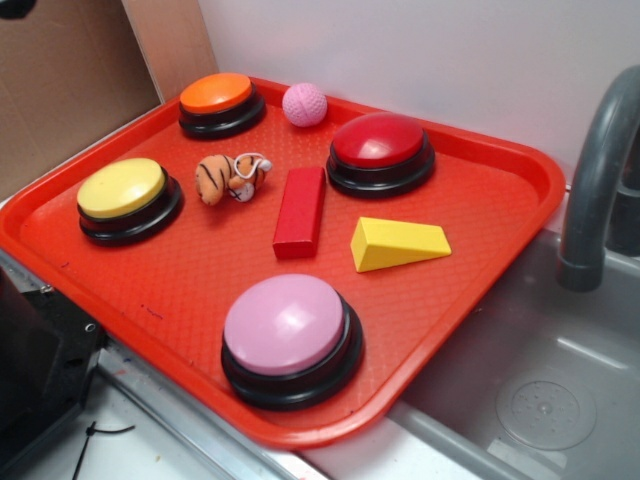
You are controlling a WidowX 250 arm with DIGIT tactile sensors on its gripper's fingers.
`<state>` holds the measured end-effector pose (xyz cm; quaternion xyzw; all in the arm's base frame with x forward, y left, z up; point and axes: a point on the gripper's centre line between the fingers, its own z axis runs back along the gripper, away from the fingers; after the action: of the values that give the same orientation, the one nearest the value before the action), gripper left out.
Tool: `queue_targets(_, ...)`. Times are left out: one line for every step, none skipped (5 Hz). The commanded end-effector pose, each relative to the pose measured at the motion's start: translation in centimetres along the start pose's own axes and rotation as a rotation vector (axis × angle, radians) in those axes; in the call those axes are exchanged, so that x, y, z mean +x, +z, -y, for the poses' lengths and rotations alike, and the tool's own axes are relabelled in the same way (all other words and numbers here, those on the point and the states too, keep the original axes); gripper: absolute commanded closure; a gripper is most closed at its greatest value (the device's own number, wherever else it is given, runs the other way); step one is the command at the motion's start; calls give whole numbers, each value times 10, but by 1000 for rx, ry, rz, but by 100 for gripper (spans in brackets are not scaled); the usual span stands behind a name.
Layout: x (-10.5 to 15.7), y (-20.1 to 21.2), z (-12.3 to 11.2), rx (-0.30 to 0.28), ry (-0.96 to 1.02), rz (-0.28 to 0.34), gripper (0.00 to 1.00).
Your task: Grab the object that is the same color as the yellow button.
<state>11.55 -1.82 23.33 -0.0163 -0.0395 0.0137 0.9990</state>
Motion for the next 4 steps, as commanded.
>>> queue_targets(0, 0, 0, 0, 0, 0, 0)
queue_targets(21, -11, 9, 22, -133, 23, 0)
queue_targets(38, -27, 16, 27, -198, 6, 0)
queue_targets(64, -59, 34, 54, -318, 8, 0)
